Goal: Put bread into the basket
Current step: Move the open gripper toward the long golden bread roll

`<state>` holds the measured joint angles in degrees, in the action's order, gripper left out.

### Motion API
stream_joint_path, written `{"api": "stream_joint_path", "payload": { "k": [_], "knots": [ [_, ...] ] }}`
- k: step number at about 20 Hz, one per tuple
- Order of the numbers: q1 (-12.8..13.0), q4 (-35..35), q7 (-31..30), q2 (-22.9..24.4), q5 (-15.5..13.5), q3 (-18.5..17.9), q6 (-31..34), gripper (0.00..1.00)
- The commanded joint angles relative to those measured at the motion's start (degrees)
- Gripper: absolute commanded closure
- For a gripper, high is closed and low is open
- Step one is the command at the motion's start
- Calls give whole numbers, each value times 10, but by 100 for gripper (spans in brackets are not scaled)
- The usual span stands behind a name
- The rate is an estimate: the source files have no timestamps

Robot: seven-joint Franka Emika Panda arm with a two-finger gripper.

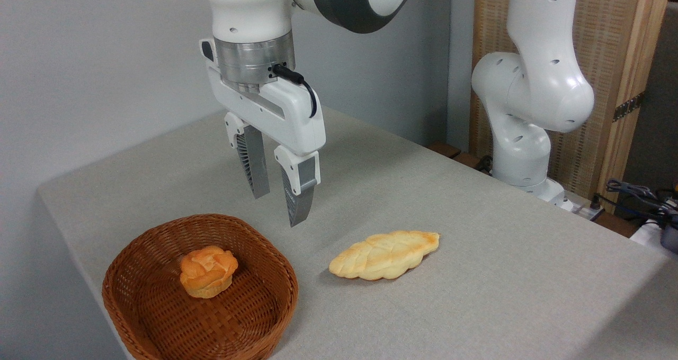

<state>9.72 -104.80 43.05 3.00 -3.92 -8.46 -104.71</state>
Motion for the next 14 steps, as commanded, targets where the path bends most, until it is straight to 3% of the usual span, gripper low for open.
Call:
{"api": "stream_joint_path", "payload": {
  "k": [1,14],
  "knots": [
    [4,2,-5,8,0,-2,16,0],
    [7,-51,45,28,1,-2,12,0]
  ]
}}
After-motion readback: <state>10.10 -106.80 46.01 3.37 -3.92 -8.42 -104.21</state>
